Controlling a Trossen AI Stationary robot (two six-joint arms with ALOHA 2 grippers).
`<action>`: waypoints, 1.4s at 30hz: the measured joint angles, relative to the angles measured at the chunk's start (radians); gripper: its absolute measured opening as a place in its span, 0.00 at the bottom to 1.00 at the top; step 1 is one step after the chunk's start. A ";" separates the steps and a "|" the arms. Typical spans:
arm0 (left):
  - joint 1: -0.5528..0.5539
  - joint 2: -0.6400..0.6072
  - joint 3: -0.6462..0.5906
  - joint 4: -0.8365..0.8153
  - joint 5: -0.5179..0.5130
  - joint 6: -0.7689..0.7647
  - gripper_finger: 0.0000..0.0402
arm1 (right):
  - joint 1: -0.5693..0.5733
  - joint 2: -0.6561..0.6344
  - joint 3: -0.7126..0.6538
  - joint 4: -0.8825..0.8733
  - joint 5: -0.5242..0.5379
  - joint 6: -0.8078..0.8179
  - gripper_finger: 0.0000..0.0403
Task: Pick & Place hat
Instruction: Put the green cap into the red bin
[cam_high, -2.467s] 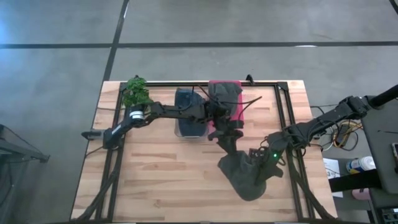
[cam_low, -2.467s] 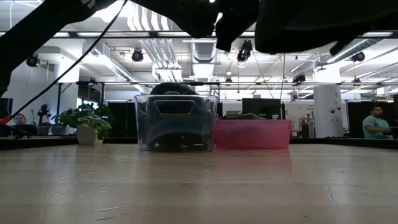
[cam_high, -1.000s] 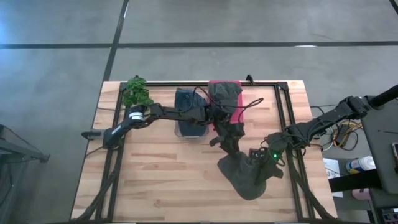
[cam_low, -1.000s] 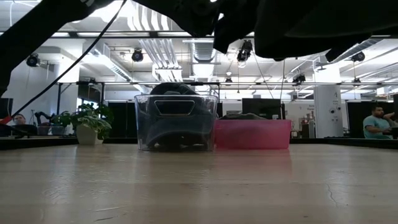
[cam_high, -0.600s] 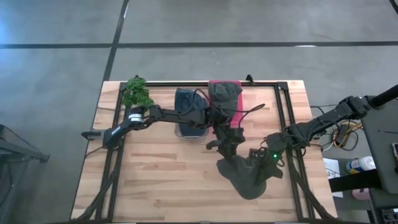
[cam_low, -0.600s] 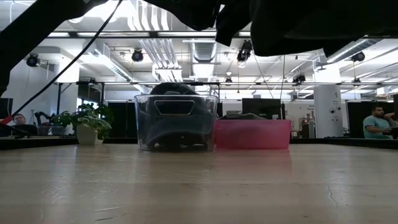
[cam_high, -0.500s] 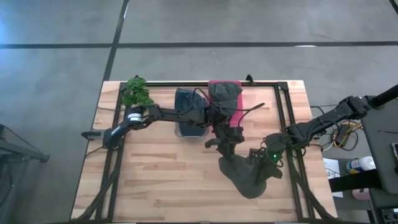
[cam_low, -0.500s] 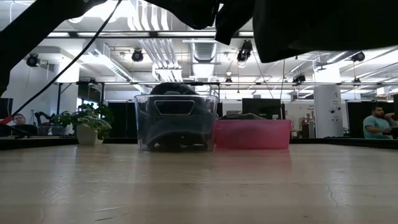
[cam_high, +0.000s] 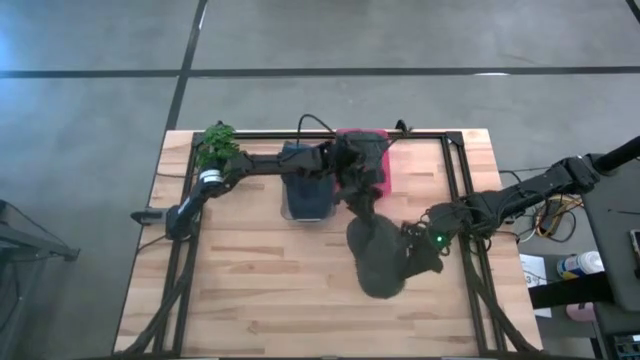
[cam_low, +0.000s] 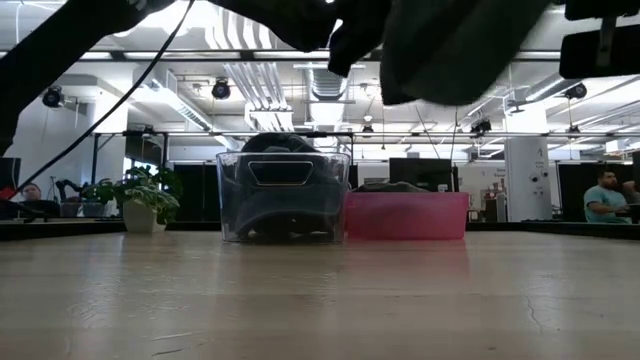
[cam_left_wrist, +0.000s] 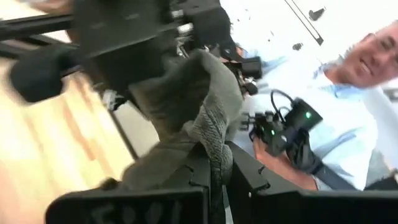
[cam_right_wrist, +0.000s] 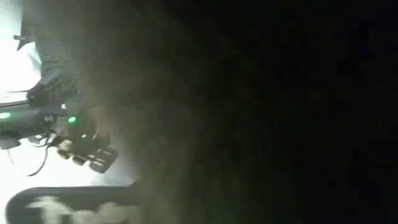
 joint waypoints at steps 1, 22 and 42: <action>0.011 0.000 0.000 -0.020 0.000 0.000 0.05 | -0.006 -0.010 0.000 -0.002 0.000 0.000 0.22; 0.353 -0.002 0.079 -0.202 -0.163 0.086 0.05 | -0.054 -0.434 -0.001 -0.469 0.476 0.010 0.63; 0.346 0.006 0.114 -0.650 -0.307 0.668 0.09 | -0.054 -0.374 -0.001 -0.469 0.523 0.108 0.62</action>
